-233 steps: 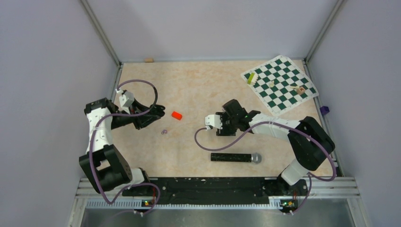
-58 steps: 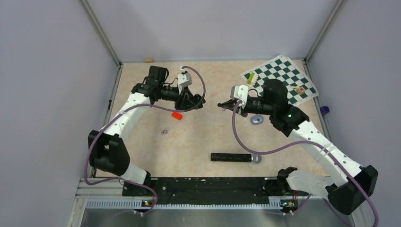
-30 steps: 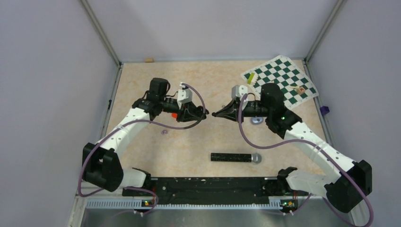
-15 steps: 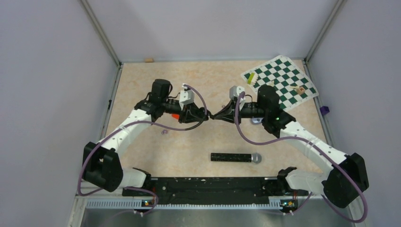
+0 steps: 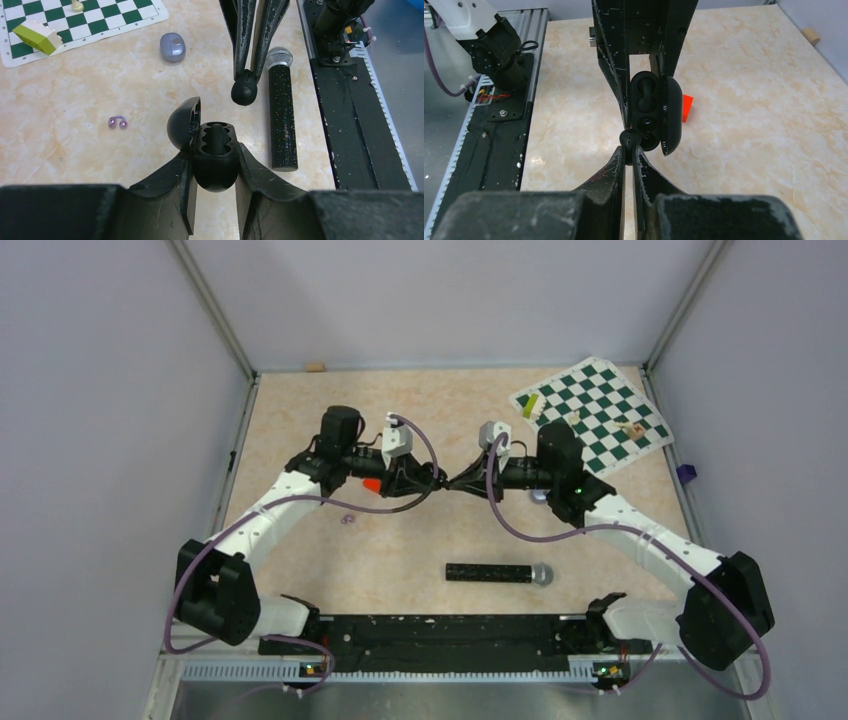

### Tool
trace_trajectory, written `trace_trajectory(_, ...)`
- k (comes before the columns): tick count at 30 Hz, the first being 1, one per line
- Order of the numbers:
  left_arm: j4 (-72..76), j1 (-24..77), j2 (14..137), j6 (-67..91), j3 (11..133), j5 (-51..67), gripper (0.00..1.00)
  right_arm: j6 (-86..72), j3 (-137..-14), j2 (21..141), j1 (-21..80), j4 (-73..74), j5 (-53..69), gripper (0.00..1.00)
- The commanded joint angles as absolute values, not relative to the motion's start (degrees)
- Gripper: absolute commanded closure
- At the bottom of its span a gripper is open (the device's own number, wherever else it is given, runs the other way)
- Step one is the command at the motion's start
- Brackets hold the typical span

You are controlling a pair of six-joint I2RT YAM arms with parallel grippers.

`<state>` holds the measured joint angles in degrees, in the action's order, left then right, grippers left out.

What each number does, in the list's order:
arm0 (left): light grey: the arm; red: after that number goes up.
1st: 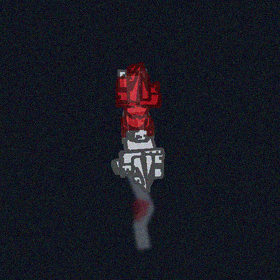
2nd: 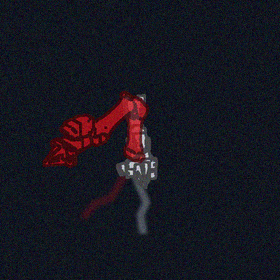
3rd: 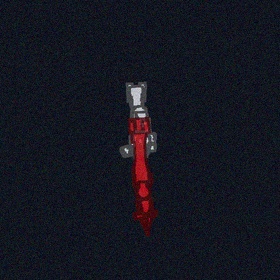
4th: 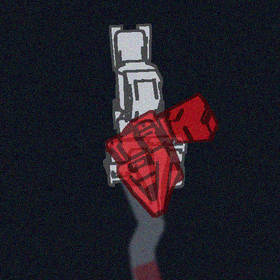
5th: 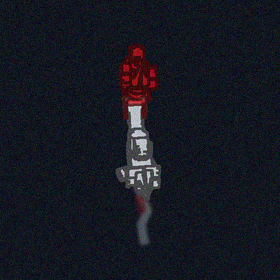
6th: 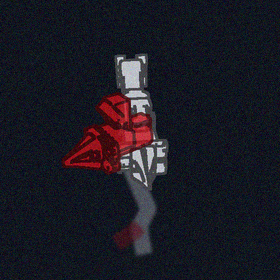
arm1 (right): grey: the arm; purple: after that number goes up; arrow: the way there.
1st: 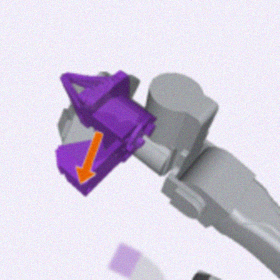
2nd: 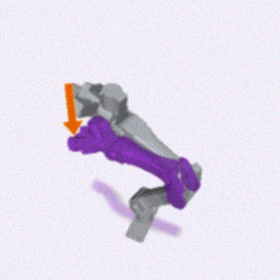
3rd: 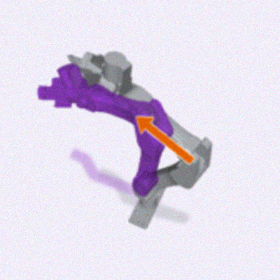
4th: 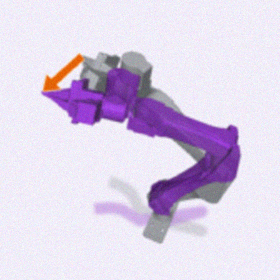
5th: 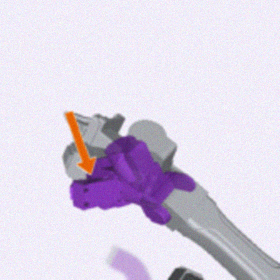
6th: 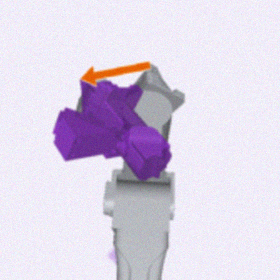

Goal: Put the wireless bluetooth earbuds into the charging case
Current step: Place the earbud in the charging case.

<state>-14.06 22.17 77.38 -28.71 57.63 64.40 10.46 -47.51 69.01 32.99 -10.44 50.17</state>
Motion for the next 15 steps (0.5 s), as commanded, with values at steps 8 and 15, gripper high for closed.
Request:
trace_trajectory(8,-9.0,22.6,77.8,-25.0,57.4,62.7,1.0,10.4,-46.8,69.6,34.2,-15.3,45.4,0.96)
trace_trajectory(15,-9.0,22.9,77.9,-25.3,57.4,63.4,1.0,10.7,-46.9,70.4,35.0,-15.0,45.8,0.96)
